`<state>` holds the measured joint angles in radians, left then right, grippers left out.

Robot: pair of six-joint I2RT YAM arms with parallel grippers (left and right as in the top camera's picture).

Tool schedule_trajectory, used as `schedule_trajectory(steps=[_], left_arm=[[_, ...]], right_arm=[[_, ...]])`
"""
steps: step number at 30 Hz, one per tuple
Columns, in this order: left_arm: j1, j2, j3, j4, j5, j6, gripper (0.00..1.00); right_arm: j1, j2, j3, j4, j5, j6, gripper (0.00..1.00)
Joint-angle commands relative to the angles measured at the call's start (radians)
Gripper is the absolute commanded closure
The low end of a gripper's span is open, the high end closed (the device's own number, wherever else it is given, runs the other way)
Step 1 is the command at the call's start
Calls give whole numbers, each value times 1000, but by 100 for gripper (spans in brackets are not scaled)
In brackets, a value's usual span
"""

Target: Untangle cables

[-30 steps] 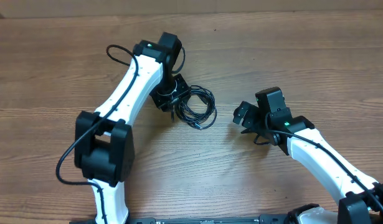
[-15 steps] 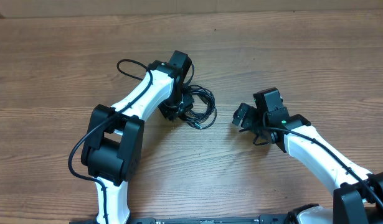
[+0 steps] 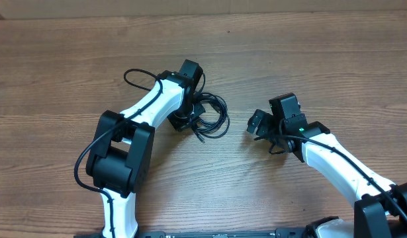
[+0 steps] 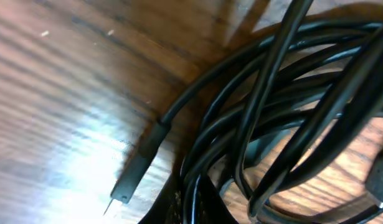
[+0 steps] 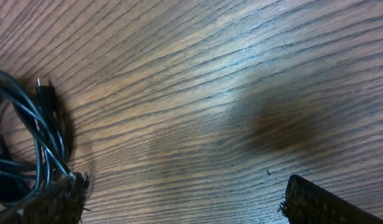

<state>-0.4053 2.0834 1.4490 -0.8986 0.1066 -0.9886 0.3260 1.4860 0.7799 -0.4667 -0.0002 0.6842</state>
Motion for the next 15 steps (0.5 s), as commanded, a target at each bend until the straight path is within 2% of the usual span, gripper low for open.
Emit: schedule_trajectory(steps=[1,2,6,15], left_arm=[[22,-26,40,-69,-39,43,96],[36,-51,81,-119,-36,82,96],[45,-110,161,-221,-31,111,96],[46,-217,171,-201,87,211,96]], right_arm=[[-4,3,18,5,-2,-5,0],[-4,3,18,9,-2,-5,0],[-4,3,18,8,-8,-5,0],[-4,3,18,-3,-172,-53,0]])
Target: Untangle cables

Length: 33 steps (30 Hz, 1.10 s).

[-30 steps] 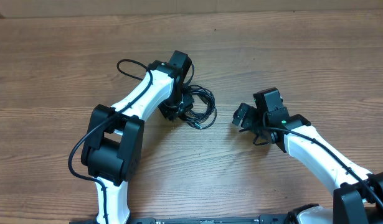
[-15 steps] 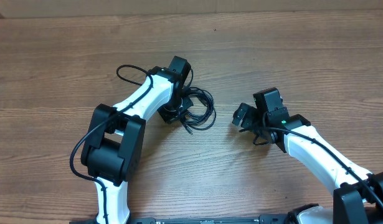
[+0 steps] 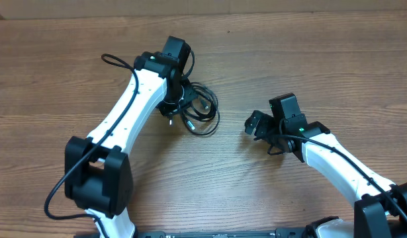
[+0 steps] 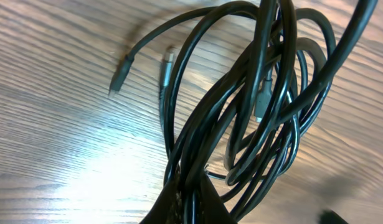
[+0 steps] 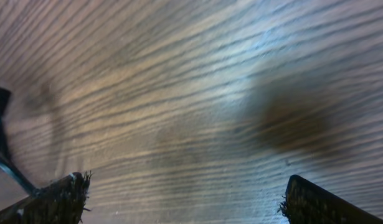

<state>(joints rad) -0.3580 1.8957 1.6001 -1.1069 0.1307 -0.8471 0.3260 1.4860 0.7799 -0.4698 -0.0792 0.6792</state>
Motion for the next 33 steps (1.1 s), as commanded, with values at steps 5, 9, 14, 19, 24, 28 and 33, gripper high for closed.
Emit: schedule_trajectory(steps=[5,9,14,19,24,28,33], left_arm=[[-2,-28,20,10,81,66,96],[-2,-28,20,10,126,-38,96],[-2,-28,20,0,175,-104,96],[-2,-28,20,5,256,-153,95],[-3,-28,20,2,256,-152,96],[-6,-28,20,2,255,-147,96],[-26,-28,19,12,248,-143,96]], right_arm=[[-4,3,19,19,-349,-166,0],[-4,3,19,98,-505,-151,0],[2,3,19,253,-502,240,0],[43,3,19,279,-437,614,0],[111,3,19,284,-296,819,14],[124,3,19,312,-270,851,28],[124,3,19,349,-322,870,39]])
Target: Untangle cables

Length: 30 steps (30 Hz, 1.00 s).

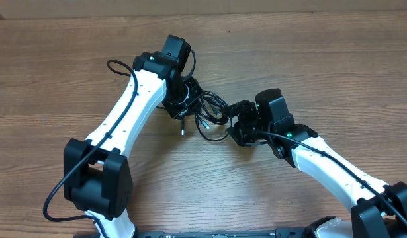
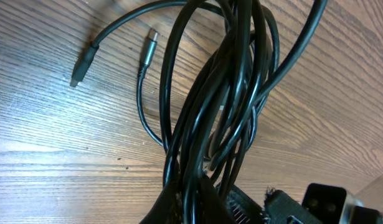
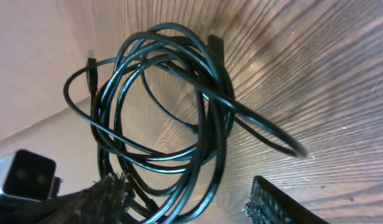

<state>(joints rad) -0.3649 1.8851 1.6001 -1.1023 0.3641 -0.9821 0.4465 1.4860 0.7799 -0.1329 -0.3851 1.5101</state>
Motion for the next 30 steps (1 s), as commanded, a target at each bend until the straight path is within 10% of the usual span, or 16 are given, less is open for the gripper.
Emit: schedule_trajectory(steps=[1,11,21,30], left_arm=[[-24,-17,19,8,10,-8,96],[-51,-17,19,42,57,-9,96],[-68,-17,19,56,55,14,96],[-68,-15,18,40,-40,168,91]], right_arm=[[3,3,19,21,-28,39,40],[11,3,19,35,-7,39,56],[20,3,19,31,81,27,96],[16,0,19,51,183,-367,96]])
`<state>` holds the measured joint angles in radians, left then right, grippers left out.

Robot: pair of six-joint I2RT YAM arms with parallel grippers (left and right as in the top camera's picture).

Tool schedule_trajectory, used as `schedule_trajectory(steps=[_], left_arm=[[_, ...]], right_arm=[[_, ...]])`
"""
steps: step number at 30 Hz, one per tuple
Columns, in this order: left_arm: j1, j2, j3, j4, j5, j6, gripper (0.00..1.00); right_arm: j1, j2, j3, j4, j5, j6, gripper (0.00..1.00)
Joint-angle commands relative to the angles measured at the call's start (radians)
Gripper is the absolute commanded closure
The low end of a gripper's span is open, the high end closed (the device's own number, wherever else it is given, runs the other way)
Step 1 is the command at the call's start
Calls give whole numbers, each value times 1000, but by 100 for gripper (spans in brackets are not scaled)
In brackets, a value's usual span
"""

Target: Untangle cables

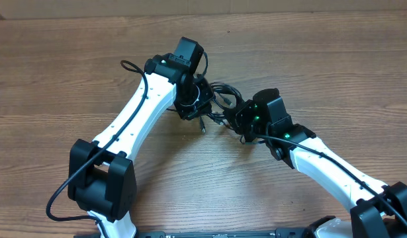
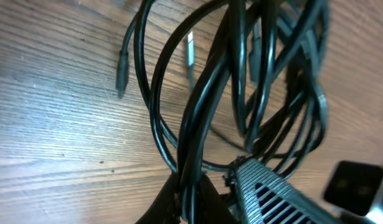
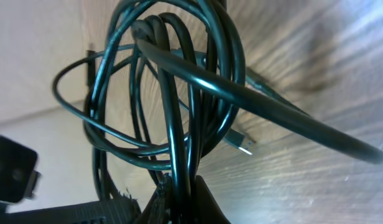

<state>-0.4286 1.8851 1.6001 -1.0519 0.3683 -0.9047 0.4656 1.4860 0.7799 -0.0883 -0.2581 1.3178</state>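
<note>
A tangled bundle of black cables [image 1: 216, 106] hangs between the two arms over the middle of the wooden table. My left gripper [image 1: 192, 109] is shut on several strands at the bundle's left side; in the left wrist view the strands [image 2: 197, 143] run down into the pinched jaws [image 2: 192, 208]. My right gripper [image 1: 237, 119] is shut on strands at the bundle's right side, and the cable loops [image 3: 179, 93] rise from its jaws [image 3: 182, 199]. Loose plug ends [image 2: 121, 65] dangle near the wood.
The wooden table [image 1: 322, 59] spreads all round the arms. The right gripper's ribbed finger [image 2: 284, 193] shows close beside the left gripper in the left wrist view. A loose connector tip [image 3: 243, 144] hangs just above the wood.
My right gripper, open beside the bundle before, is now shut on some of its strands. The left gripper with the bundle has shifted slightly right, toward the right arm.
My left gripper held the cable bundle low on the table while the right gripper stood open and apart. The left then had the bundle raised and further left. The right gripper came up open against the bundle, and now both grippers grip it.
</note>
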Motion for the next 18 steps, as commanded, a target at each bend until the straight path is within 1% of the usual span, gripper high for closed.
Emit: schedule_trajectory(steps=[1,4,7,11,18], left_arm=[[-4,-13,18,-18,-57,90,91],[-4,-9,16,-37,-147,90,91],[-4,-9,13,-44,-191,90,89],[-4,-9,-10,-35,-236,90,88],[-4,-8,-39,-30,-320,89,87]], right_arm=[[-3,-8,21,14,56,-227,96],[-3,-60,27,8,55,-312,96],[-3,-124,28,-3,45,-359,96],[-3,-251,28,-65,36,-385,96],[-3,-418,28,-136,37,-440,96]])
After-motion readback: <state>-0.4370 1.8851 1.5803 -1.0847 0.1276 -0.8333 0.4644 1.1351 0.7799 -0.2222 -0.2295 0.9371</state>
